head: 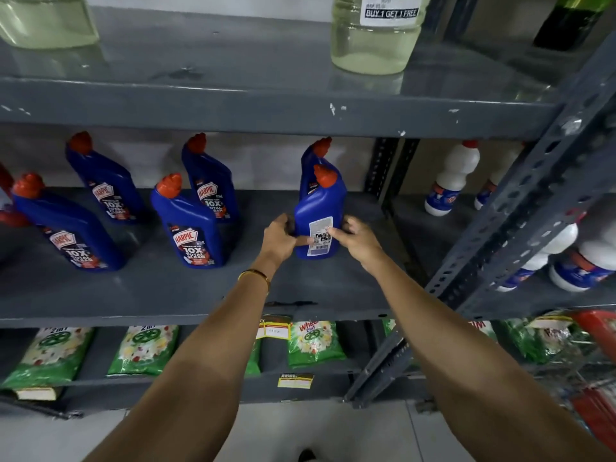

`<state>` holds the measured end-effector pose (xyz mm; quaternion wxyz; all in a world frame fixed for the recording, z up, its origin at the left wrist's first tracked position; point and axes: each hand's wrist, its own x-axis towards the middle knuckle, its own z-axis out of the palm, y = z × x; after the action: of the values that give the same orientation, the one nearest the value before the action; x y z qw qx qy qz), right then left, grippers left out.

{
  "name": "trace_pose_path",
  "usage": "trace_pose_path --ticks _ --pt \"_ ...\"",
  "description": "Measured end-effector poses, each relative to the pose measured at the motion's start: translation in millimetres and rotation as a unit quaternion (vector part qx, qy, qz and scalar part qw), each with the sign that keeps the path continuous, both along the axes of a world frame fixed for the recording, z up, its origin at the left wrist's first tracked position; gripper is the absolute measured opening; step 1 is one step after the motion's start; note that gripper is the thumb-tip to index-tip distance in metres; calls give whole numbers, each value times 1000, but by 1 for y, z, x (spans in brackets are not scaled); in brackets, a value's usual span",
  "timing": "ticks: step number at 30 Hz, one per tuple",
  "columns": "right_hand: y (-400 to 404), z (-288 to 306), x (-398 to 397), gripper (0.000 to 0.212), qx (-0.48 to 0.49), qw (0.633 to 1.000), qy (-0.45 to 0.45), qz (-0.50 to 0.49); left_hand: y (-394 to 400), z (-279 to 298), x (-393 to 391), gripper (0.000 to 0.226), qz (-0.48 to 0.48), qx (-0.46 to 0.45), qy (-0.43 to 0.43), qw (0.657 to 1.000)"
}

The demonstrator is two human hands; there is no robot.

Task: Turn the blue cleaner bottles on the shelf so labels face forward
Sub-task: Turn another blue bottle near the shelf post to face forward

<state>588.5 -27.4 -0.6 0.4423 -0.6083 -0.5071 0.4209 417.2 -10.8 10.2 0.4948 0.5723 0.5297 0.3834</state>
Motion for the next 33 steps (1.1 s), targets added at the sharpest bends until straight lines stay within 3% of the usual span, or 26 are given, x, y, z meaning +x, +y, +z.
trace_pose_path --ticks 6,10,16,22,26,28,31,33 --pt "-4 20 -9 42 24 999 38 -32 -11 8 2 46 38 83 12 996" --pt "-8 25 -20 55 -4 998 64 -28 -19 8 8 46 64 136 67 986" --pt "-10 24 -27 71 3 997 72 -10 -23 13 7 46 16 133 56 989" --pt "-16 26 -22 49 36 993 104 -31 -16 16 -7 32 -109 -21 -106 988" --pt "-21 28 -19 44 39 988 147 11 -12 8 -16 74 -156 -154 -82 972" --pt "-22 28 -17 35 39 984 170 33 -14 3 -17 86 -172 -231 -124 950" --pt "-21 32 -16 31 34 979 189 63 -16 2 -16 88 -190 -249 -221 923" --pt "-19 35 -15 34 26 977 198 70 -16 6 -14 81 -214 -227 -230 922"
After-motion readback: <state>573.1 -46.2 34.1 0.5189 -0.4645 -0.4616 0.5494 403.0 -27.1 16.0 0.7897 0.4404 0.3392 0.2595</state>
